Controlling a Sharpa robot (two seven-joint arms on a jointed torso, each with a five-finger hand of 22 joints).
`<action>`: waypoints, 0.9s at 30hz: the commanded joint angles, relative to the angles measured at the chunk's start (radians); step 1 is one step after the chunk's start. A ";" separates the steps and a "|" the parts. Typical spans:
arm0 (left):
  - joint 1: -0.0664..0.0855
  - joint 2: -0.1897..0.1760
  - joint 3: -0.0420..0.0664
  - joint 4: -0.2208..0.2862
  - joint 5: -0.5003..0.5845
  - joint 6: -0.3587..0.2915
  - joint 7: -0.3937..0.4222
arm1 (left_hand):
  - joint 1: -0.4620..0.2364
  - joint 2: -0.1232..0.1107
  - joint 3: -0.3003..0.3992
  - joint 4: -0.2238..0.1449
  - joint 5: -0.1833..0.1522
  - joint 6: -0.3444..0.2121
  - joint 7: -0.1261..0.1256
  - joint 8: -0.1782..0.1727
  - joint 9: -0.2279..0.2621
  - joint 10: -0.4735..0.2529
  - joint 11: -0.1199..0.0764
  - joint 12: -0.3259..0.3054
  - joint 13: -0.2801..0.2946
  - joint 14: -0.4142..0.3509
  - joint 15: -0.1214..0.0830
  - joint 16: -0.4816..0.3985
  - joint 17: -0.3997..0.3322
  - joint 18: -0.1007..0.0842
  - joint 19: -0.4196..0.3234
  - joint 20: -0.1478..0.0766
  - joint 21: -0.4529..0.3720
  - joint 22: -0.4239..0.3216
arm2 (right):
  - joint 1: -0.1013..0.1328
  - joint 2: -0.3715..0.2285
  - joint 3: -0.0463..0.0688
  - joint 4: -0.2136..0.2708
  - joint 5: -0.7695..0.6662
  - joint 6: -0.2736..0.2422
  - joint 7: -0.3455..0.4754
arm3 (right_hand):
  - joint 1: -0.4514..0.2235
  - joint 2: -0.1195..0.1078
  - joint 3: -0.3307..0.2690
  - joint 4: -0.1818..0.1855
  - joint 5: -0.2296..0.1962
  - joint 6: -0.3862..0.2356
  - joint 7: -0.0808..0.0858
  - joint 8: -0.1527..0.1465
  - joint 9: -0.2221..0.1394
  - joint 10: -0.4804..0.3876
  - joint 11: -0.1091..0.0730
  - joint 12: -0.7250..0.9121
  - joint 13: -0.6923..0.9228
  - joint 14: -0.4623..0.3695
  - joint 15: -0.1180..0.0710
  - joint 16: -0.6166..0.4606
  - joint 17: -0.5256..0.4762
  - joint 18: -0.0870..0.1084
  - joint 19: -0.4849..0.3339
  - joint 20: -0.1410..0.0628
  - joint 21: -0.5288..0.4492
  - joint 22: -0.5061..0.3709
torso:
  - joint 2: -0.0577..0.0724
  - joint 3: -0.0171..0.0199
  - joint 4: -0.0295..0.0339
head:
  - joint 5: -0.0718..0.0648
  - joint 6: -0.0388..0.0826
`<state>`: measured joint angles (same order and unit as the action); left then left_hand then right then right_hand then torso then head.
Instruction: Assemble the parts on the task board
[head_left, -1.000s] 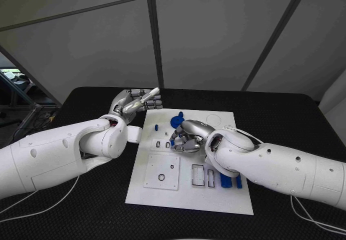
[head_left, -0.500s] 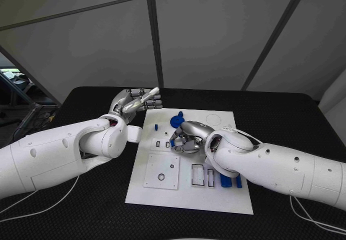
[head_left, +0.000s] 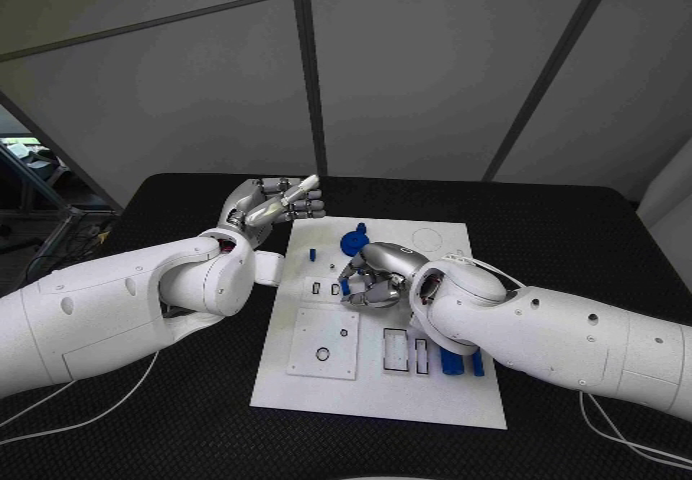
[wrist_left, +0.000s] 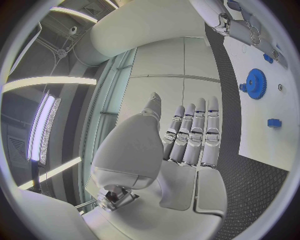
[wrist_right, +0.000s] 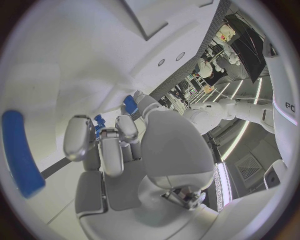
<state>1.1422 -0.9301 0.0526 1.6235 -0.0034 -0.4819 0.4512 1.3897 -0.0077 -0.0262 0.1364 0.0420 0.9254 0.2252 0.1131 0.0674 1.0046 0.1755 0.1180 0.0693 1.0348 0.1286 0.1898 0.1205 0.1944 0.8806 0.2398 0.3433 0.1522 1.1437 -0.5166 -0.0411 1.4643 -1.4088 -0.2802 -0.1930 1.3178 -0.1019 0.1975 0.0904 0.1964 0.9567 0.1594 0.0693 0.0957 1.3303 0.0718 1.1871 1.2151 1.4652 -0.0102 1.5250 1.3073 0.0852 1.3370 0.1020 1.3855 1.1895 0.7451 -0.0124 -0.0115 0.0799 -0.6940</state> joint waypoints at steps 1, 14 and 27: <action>0.001 0.002 0.001 0.000 -0.003 0.011 0.003 | -0.005 0.006 -0.007 -0.001 0.005 0.002 0.007 -0.005 -0.001 -0.002 0.004 -0.006 -0.001 0.002 0.006 -0.004 0.001 -0.015 -0.009 0.000 0.000 -0.001 | 0.000 0.001 -0.001 -0.001 -0.004 -0.011 -0.010 | -0.015 -0.012 -0.022 0.008 -0.007 -0.026 0.004 -0.006 -0.004 -0.018 0.003 -0.015 -0.011 0.082 0.011 -0.006 0.164 -0.008 -0.001 0.007 -0.004 0.000 | 0.000 0.0003 -0.0006 | -0.001 -0.001; 0.001 0.001 0.000 -0.008 -0.003 0.017 -0.002 | -0.002 0.017 -0.013 -0.005 0.005 0.022 -0.010 -0.002 0.003 0.025 -0.007 -0.002 0.002 0.009 0.000 -0.009 0.003 -0.013 -0.008 -0.001 0.002 -0.001 | -0.005 -0.027 -0.001 0.032 0.044 -0.160 0.105 | 0.051 -0.025 -0.259 0.157 -0.138 -0.158 0.039 0.009 -0.027 -0.042 0.037 -0.005 -0.029 0.081 0.040 -0.008 0.163 -0.005 -0.011 0.035 -0.013 -0.013 | -0.002 0.0005 -0.0005 | -0.001 0.003; 0.001 -0.009 0.000 -0.031 -0.130 -0.012 -0.085 | 0.021 0.056 -0.019 -0.021 0.007 0.115 -0.051 0.018 0.010 0.172 -0.065 0.030 0.018 0.255 -0.077 0.124 0.084 -0.008 0.157 -0.069 0.117 0.052 | 0.023 -0.139 0.003 0.131 0.280 -0.168 0.340 | 0.149 0.055 -0.250 0.106 -0.142 -0.064 0.005 0.063 -0.017 -0.137 0.004 -0.156 -0.188 0.042 0.012 -0.100 0.021 0.026 -0.111 0.011 -0.110 -0.174 | -0.014 0.0026 -0.0003 | 0.018 0.010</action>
<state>1.1418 -0.9372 0.0524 1.5954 -0.0503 -0.4871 0.4107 1.4119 0.0409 -0.0450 0.1165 0.0460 1.0341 0.1752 0.1270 0.0767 1.1662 0.1137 0.1443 0.0863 1.2774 0.0565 0.3058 0.1994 0.1944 1.0305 0.1740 0.4541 0.2014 1.1610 -0.6510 -0.0398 1.5878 -1.2472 -0.4371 0.0575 1.4570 -0.0482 -0.0536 0.2013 0.0609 0.8888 0.1640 0.1306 0.0805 1.2149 0.0783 1.0655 1.0598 1.4666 0.0082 1.4384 1.3078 0.1025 1.2397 0.1161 1.2900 1.0392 0.7354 -0.0120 -0.0120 0.0958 -0.6825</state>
